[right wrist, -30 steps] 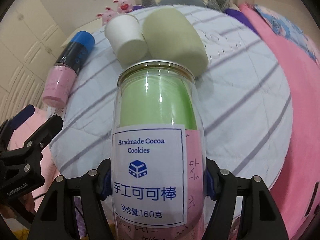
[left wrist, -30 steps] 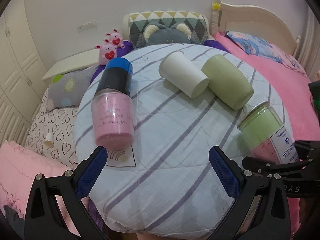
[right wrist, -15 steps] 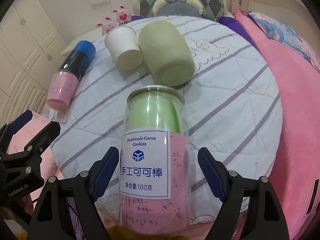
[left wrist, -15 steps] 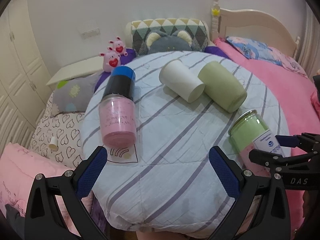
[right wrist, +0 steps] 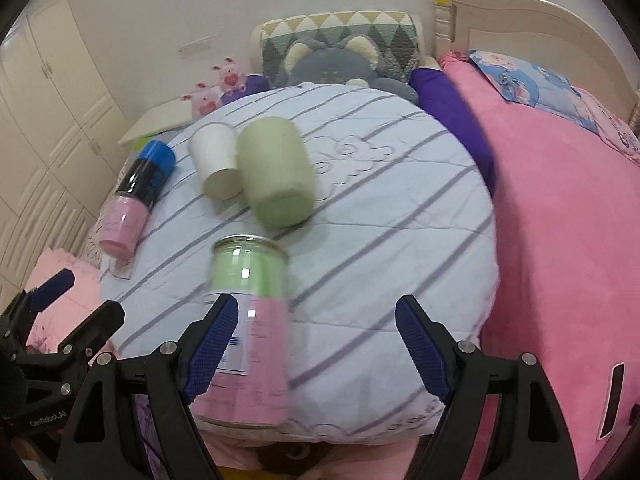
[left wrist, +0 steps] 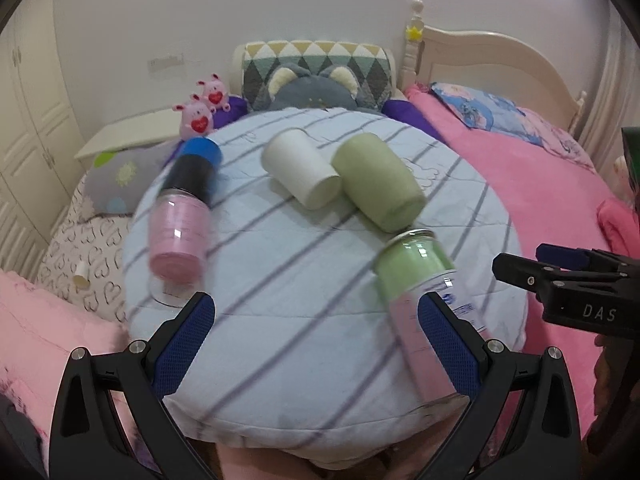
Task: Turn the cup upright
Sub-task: 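Lift the cookie jar with the right gripper and pull it back, then grasp the cookie jar with the left gripper while the right gripper releases it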
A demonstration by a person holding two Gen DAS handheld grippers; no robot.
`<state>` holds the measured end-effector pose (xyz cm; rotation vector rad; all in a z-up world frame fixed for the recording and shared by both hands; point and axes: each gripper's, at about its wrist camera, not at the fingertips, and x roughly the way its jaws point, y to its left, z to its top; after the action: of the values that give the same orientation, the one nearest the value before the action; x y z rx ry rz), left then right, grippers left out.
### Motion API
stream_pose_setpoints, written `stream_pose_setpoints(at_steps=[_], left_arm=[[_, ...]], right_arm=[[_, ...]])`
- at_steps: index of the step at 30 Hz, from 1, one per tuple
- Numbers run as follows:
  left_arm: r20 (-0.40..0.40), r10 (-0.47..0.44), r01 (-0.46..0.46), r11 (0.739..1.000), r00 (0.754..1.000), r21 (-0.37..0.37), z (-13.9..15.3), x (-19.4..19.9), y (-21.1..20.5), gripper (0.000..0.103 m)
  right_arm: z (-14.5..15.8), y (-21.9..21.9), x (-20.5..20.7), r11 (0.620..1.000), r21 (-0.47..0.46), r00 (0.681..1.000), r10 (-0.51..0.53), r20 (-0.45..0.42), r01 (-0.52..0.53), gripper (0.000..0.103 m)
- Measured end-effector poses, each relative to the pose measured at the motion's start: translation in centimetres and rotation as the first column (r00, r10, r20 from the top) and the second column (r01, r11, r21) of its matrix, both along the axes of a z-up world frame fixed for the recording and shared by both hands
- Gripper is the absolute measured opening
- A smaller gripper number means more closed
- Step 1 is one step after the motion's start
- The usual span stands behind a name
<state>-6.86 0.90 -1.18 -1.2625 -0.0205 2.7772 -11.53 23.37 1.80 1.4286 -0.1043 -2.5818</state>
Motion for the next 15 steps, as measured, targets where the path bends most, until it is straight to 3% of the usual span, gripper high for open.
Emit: stream_pose_setpoints(at_steps=[4, 15], left_arm=[[0.034, 0.008, -0.009, 0.999, 0.999, 0.03, -0.7, -0.7, 1.9, 0.103], [0.093, 0.037, -0.038, 0.999, 0.995, 0.008, -2.1, -3.0, 6.7, 0.103]], right_arm=[[-0.5, 2.2, -0.6, 1.0, -0.002, 1.0, -0.005, 0.008, 0.005, 0.082], [-2.1, 7.0, -2.3, 1.0, -0.013, 0.999, -0.009, 0.042, 0.009, 0.082]])
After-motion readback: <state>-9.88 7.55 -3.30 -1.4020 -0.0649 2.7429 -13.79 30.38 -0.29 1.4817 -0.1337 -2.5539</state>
